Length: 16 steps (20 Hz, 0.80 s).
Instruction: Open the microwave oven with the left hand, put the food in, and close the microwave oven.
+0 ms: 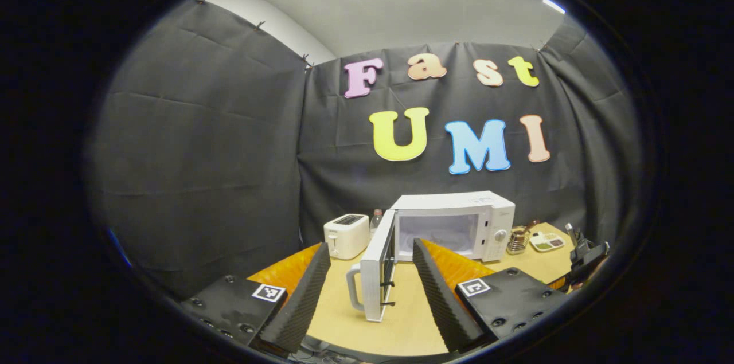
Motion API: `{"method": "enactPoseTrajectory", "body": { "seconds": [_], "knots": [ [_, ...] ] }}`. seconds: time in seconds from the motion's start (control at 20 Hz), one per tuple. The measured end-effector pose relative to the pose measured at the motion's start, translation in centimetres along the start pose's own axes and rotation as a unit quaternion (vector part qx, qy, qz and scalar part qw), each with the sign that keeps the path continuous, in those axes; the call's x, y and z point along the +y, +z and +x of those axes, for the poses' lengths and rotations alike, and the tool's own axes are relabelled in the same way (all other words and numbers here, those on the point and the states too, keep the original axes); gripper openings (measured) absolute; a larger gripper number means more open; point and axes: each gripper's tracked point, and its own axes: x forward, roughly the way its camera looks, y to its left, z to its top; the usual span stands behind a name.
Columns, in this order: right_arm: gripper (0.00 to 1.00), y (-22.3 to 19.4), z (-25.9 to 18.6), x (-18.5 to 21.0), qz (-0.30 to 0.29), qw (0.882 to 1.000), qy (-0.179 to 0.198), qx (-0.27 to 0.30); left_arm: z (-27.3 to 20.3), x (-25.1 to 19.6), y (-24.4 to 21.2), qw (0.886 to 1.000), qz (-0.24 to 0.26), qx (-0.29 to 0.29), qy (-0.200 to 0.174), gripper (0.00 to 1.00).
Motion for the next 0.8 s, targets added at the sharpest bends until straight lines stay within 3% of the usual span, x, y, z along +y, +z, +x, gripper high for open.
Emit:
{"method": "enactPoseTrajectory", "body": {
  "seconds": [0.25, 0.3, 0.4, 0.8],
  "knots": [
    [0.40, 2.3, -1.6, 1.9, 0.005, 0.999, 0.015, -0.028, 3.3, 0.0, 0.5, 1.000, -0.019, -0.009, -0.014, 0.93],
    [0.39, 3.1, -1.8, 2.8, 0.006, 0.999, 0.023, -0.037, 4.1, 0.2, 0.8, 1.000, -0.024, -0.013, -0.016, 0.99],
    [0.39, 4.7, -1.7, 4.5, -0.003, 0.998, 0.039, -0.055, 5.3, 0.5, 1.8, 0.999, -0.032, -0.025, -0.022, 0.99],
    [0.39, 12.7, 2.0, 8.5, 0.014, 0.987, 0.046, -0.154, 11.3, 2.3, 3.8, 0.998, -0.026, -0.038, -0.053, 0.98]
  ]
}}
